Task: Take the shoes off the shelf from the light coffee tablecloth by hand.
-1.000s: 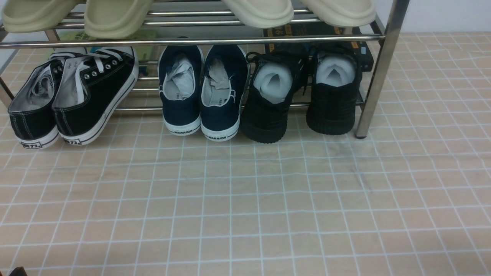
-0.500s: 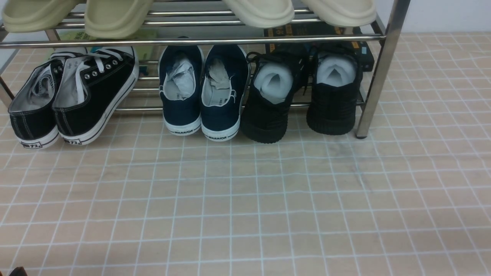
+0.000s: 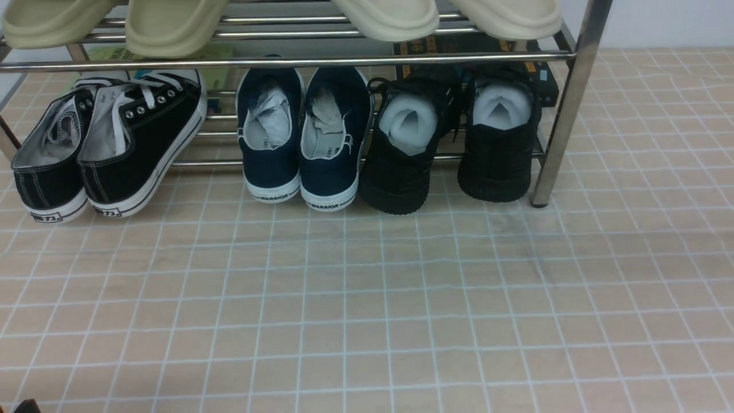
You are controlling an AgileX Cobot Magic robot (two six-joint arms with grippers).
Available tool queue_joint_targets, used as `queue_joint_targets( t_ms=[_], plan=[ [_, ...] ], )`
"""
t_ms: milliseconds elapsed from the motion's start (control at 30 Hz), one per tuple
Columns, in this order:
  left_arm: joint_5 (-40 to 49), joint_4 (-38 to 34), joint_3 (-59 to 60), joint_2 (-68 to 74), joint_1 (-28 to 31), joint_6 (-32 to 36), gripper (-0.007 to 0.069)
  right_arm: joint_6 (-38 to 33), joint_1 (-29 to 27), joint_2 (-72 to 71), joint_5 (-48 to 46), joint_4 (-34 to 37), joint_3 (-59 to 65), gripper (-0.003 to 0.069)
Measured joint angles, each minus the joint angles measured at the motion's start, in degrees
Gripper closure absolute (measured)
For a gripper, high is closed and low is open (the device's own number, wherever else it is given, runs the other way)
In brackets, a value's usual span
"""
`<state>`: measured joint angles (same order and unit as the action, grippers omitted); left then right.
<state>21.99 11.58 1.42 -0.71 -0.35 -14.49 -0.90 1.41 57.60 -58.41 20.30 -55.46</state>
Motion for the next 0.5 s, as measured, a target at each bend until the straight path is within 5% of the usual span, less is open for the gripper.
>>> queue_joint_targets(
  t_ms=[267,500],
  plan=[
    [0.00,0.00,0.00,0.00,0.00,0.00,0.0384,-14.57,0.77,17.35,-10.37,21.83,-8.28,0.0659],
    [0.00,0.00,0.00,0.00,0.00,0.00,0.0384,-14.01,12.51,23.31,-7.52,21.17,-17.47,0.0659]
  ],
)
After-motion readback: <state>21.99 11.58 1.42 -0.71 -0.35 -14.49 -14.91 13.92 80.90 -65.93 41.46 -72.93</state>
